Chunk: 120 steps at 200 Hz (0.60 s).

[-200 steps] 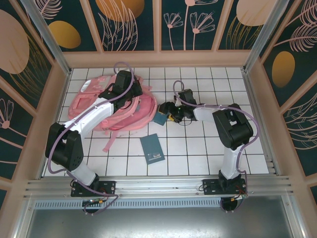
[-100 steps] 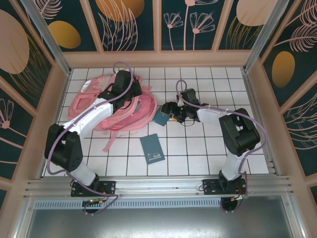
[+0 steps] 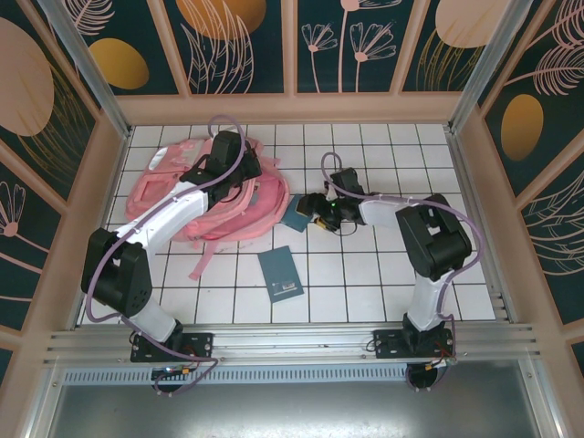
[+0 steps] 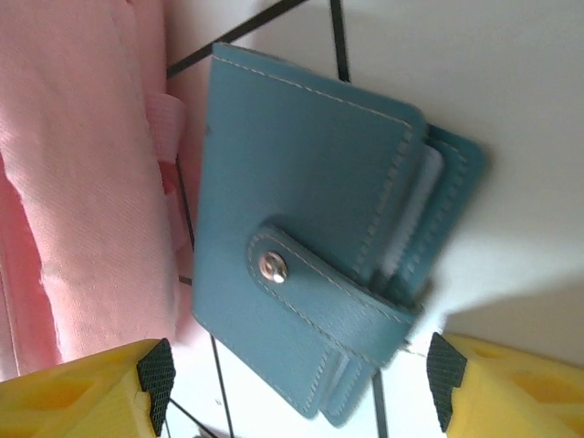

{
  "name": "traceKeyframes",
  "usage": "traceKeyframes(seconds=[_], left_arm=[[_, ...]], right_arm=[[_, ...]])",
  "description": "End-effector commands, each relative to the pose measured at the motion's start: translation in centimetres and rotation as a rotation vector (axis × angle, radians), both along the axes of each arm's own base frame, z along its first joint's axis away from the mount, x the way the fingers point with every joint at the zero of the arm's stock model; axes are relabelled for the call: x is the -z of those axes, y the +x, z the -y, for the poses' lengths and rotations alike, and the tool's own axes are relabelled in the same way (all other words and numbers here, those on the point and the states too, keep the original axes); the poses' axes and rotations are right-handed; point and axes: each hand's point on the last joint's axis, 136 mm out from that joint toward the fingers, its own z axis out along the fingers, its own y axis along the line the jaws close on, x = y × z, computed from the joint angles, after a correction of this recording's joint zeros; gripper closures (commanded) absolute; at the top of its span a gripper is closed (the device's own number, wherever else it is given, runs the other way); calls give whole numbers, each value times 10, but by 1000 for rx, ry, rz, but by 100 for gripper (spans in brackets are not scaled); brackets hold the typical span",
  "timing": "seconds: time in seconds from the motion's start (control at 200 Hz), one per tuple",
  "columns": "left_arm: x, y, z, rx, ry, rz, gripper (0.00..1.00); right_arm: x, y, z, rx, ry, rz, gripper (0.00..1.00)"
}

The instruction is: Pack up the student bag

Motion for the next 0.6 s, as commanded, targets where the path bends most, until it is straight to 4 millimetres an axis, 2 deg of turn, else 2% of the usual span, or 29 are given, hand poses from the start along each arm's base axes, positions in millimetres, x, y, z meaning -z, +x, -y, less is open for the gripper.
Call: traceKeyframes(seconds=[0.0,0.185,0.385,0.595], left_arm=[[-14,-1,-3,-5,-16,39,100],[-15,-2,-1,1,-25,40,100],[-9,-4,2,13,-44,26,100],[-4,-6,4,19,-58,15,100]], right_arm=[[12,2,-10,-15,-17,-30,24],[10,7,-26,-42,2,-25,24],[-17,17,-39,-25,139,42,27],[-44,24,-53,5,315,79,43]])
